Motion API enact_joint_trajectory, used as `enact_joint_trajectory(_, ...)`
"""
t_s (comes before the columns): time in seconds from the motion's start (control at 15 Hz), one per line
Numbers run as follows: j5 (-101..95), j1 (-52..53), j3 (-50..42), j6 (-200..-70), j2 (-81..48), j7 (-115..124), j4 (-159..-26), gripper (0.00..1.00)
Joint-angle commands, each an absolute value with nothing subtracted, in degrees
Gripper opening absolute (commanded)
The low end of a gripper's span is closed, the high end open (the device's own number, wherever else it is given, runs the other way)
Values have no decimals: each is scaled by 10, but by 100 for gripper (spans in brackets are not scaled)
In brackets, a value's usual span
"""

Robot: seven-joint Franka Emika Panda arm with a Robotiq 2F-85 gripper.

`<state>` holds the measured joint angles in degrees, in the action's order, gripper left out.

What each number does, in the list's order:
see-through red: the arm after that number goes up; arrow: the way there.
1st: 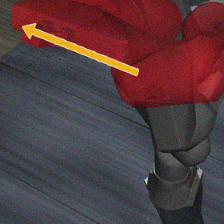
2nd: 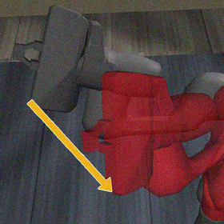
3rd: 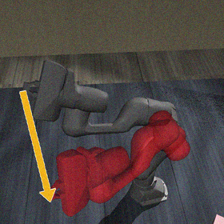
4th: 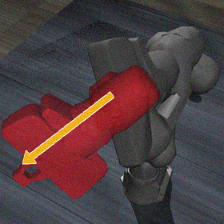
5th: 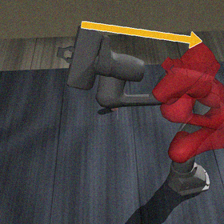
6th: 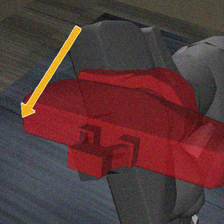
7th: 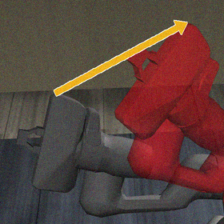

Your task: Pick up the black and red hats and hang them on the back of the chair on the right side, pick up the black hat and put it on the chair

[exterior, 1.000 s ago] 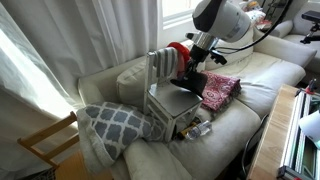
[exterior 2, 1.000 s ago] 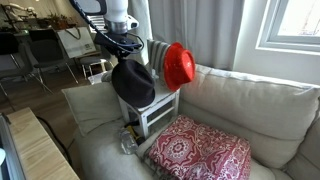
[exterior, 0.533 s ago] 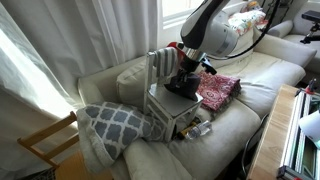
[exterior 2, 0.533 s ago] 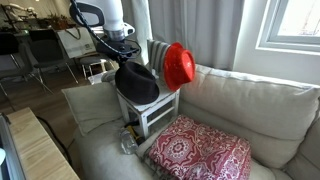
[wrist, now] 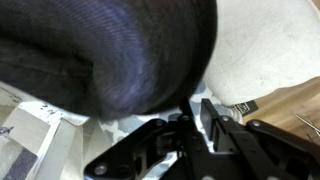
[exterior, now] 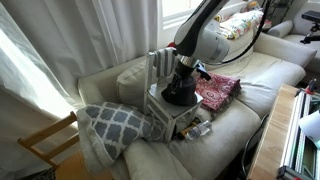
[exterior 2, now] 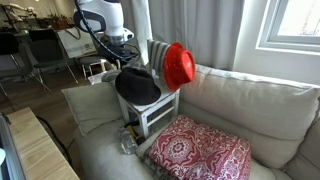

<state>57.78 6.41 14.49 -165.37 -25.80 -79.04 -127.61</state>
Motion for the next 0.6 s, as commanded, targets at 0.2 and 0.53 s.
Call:
enact_joint_trajectory(0.2,573,65,148,-1649,-277,-802,-1256,73)
enact_joint_trajectory(0.53,510,67,113,-1575,-229,-757,-1277,100)
